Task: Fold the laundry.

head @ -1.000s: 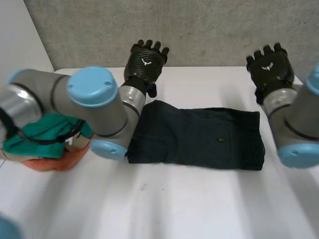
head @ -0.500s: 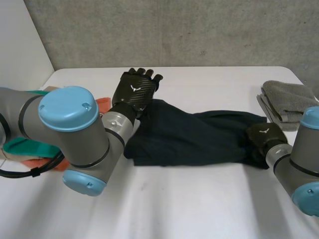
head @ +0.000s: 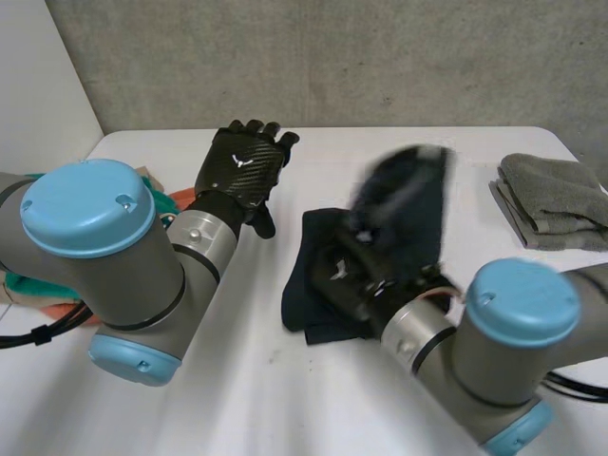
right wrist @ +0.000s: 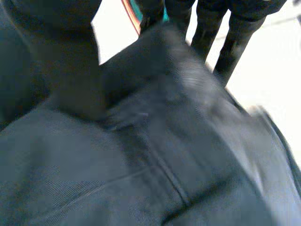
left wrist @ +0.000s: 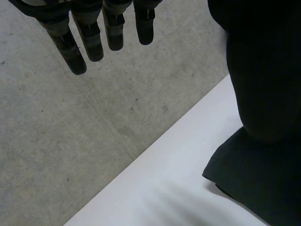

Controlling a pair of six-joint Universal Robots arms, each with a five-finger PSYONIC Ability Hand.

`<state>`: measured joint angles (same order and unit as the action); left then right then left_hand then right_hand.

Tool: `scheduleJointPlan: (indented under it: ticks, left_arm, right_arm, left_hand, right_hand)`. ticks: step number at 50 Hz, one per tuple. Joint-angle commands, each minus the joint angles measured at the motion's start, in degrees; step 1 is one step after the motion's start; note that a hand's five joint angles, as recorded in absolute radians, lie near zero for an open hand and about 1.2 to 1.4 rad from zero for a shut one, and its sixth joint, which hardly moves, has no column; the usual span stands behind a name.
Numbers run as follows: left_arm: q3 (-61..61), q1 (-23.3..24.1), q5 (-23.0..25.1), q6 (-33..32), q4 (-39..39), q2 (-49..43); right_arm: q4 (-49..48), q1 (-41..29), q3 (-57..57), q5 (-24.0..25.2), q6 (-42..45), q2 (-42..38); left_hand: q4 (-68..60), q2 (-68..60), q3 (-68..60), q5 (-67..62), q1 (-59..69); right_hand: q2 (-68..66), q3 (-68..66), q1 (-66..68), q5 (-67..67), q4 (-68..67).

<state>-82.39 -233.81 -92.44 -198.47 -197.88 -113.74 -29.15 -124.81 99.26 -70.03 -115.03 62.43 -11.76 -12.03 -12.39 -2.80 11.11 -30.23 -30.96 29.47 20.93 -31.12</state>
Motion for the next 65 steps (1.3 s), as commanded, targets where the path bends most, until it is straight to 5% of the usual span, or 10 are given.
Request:
scheduleJointPlan:
  ticks: [1, 10, 14, 19, 26, 31, 38, 49, 59, 65]
  left_arm:
    - [1.3, -1.2, 0.0, 1.9, -0.1, 0.0]
    - [6.3, -1.0, -0.1, 5.2, -0.3, -0.3]
    - [9.0, 0.1, 0.1, 7.8, -0.2, -1.3]
    - [15.7, 5.5, 3.1, 9.9, 1.2, -8.0]
    - [26.8, 8.9, 3.5, 10.1, 9.8, -18.5]
    - [35.3, 8.9, -1.6, 10.2, 20.9, -25.6]
    - [35.9, 8.1, -10.7, 9.5, 26.2, -27.0]
    - [33.3, 4.4, -10.5, 4.8, 32.4, -29.8]
    - [32.3, 4.8, -7.9, 4.8, 32.4, -27.8]
    - [31.9, 4.4, -3.9, 5.4, 30.6, -20.3]
  right_arm:
    - [-1.0, 0.0, -0.2, 1.9, -2.3, 1.9]
    - [0.1, 7.6, 3.2, 0.1, -40.6, 18.9]
    - [6.2, 14.5, 3.1, -3.4, -49.7, 23.5]
    - [14.8, 21.9, 0.1, -6.8, -51.3, 23.0]
    - [23.9, 22.2, -10.6, -8.4, -51.3, 12.3]
    - [32.6, 20.3, -20.0, -6.9, -52.5, 3.9]
    - [45.0, 19.3, -31.3, -0.5, -55.5, -6.8]
    - [47.4, 16.5, -38.5, -3.8, -50.7, -18.1]
    - [45.7, 15.3, -37.6, -8.2, -47.0, -14.0]
    - [40.2, 13.9, -30.8, -9.2, -46.0, -4.6]
  left_hand:
    - [1.8, 2.0, 2.4, 2.8, -1.1]
    - [1.8, 2.0, 2.4, 2.8, -1.1]
    - [1.8, 2.0, 2.4, 2.8, -1.1]
    - [1.8, 2.0, 2.4, 2.8, -1.1]
    - [1.8, 2.0, 2.4, 2.8, -1.1]
    - [1.8, 2.0, 2.4, 2.8, -1.1]
    - [1.8, 2.0, 2.4, 2.8, -1.1]
    - [1.4, 1.7, 2.0, 2.4, -0.7]
    - [1.8, 2.0, 2.4, 2.8, -1.1]
    - [1.8, 2.0, 2.4, 2.8, -1.1]
  right_hand:
    - [20.2, 21.0, -19.5, -20.9, 21.1]
    - [20.2, 21.0, -19.5, -20.9, 21.1]
    - [20.2, 21.0, -19.5, -20.9, 21.1]
    - [20.2, 21.0, -19.5, -20.9, 21.1]
    - [20.2, 21.0, -19.5, -20.9, 21.1]
    - [20.2, 21.0, -19.5, -20.9, 21.1]
    - [20.2, 21.0, -19.5, -20.9, 21.1]
    - [20.2, 21.0, -19.5, -20.9, 21.1]
    - [20.2, 21.0, -19.5, -20.9, 21.1]
    - [20.2, 21.0, -19.5, -20.9, 21.1]
